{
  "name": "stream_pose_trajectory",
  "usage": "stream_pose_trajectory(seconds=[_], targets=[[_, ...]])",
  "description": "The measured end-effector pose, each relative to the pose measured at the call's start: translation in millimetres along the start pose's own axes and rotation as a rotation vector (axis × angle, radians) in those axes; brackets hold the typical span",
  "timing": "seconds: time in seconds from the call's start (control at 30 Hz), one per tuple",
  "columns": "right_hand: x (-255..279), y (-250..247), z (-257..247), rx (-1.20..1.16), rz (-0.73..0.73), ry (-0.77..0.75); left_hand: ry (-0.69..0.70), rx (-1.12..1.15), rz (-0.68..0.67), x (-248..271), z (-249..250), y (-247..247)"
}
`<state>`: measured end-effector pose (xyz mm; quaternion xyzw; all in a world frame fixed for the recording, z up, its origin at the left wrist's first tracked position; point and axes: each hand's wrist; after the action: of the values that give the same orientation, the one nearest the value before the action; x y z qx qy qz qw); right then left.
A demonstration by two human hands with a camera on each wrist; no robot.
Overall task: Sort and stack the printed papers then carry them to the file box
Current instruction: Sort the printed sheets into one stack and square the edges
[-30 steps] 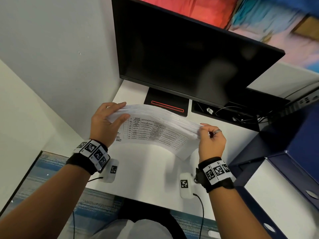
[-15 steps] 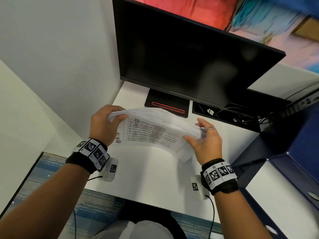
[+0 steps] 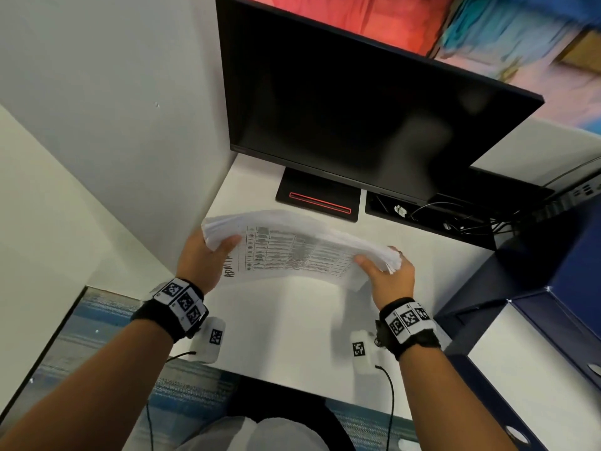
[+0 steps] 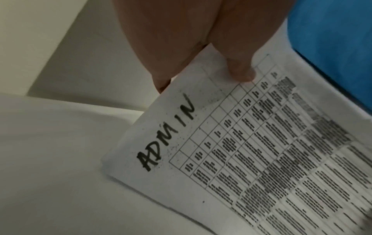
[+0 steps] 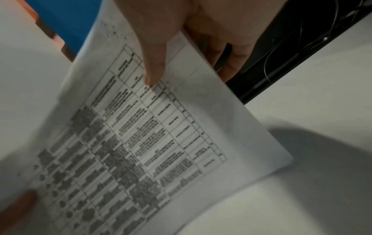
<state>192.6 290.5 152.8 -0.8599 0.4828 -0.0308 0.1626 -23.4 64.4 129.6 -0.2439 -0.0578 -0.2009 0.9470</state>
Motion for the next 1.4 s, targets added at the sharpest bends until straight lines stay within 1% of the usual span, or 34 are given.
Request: stream_pose_trajectory(seconds=[0.1, 0.13, 0.17, 0.2, 0.23, 0.27, 0.3, 0.33, 0.37, 0.43, 0.47, 0.57, 0.6, 0.67, 0.73, 0.77, 0.9, 0.97, 1.0, 1.07, 1.13, 1.17, 1.23, 1.3, 1.4], targets=[[-11.5, -3.7, -10.8, -0.030, 0.016, -0.021, -0.106, 0.082, 0.068, -6.7, 11.4, -5.3], [-15.3, -2.9, -8.8, -0.002, 0.014, -0.024, -0.124, 0.075, 0.083, -8.7, 12.4, -6.0], [-18.9, -0.3, -0.4, 0.064, -0.011, 0.009, -0.158, 0.028, 0.080, -12.0, 8.5, -3.9], [-19.2, 3.3, 11.1, 0.144, -0.067, 0.082, -0.216, -0.038, 0.056, -15.0, 0.1, -1.0], [-16.5, 7.2, 27.9, 0.219, -0.148, 0.188, -0.295, -0.125, 0.018, -19.1, -14.6, 4.5], [-11.5, 10.7, 44.1, 0.266, -0.244, 0.299, -0.363, -0.194, -0.055, -20.1, -27.0, 8.6], [-3.6, 13.2, 58.0, 0.294, -0.330, 0.382, -0.416, -0.248, -0.118, -22.3, -42.7, 11.2], [4.3, 15.0, 75.1, 0.324, -0.380, 0.435, -0.457, -0.250, -0.152, -21.6, -56.8, 13.9], [12.2, 15.3, 86.4, 0.353, -0.381, 0.449, -0.485, -0.244, -0.163, -19.0, -67.2, 17.0], [20.3, 18.7, 97.3, 0.349, -0.330, 0.451, -0.496, -0.253, -0.188, -13.1, -77.2, 24.4], [22.6, 21.7, 97.4, 0.323, -0.325, 0.453, -0.480, -0.234, -0.187, -4.0, -69.2, 27.8], [21.5, 26.9, 91.7, 0.323, -0.335, 0.446, -0.523, -0.225, -0.126, 0.2, -68.7, 33.2], [19.8, 24.6, 90.2, 0.349, -0.325, 0.439, -0.552, -0.239, -0.123, 0.8, -65.5, 31.1], [15.9, 19.4, 89.8, 0.349, -0.296, 0.431, -0.565, -0.245, -0.129, -2.0, -60.8, 24.5], [12.3, 17.3, 80.8, 0.268, -0.246, 0.398, -0.516, -0.186, -0.112, -2.3, -48.9, 20.1], [9.0, 17.2, 75.2, 0.220, -0.205, 0.351, -0.453, -0.139, -0.081, -1.6, -38.8, 17.6], [-4.0, 11.5, 32.0, 0.035, 0.002, 0.083, -0.099, 0.016, 0.096, 5.3, 0.3, 4.5], [-2.0, 8.1, 18.5, -0.018, 0.030, 0.009, -0.006, 0.023, 0.163, 10.0, 6.9, -1.1], [2.6, 6.9, 16.9, -0.007, 0.017, 0.002, 0.012, 0.004, 0.165, 12.0, 4.6, -1.6], [14.0, 5.2, 24.2, 0.053, -0.042, 0.041, 0.037, -0.025, 0.101, 16.1, -7.9, -0.4], [23.3, 3.7, 30.1, 0.081, -0.062, 0.067, 0.028, 0.061, 0.016, 20.5, -19.2, 0.2], [25.6, 2.7, 29.4, 0.041, -0.038, 0.059, 0.023, 0.113, 0.003, 20.9, -21.3, -0.6], [26.7, 1.2, 20.6, -0.095, 0.058, 0.031, 0.065, 0.183, 0.034, 21.3, -17.1, -2.3], [24.4, 1.2, 10.2, -0.170, 0.132, -0.026, 0.118, 0.276, 0.065, 21.7, -5.9, -2.5], [19.8, 4.7, 0.8, -0.238, 0.156, -0.094, 0.153, 0.331, 0.124, 21.1, 12.7, 2.6]])
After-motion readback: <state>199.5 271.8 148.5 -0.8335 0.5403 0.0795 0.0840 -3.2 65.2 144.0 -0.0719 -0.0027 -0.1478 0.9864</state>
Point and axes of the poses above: each hand's wrist, its own x-axis away from the middle knuckle, its own y-axis out of the palm, z = x × y, and after that the axes turned 14 degrees about -y, right-handed
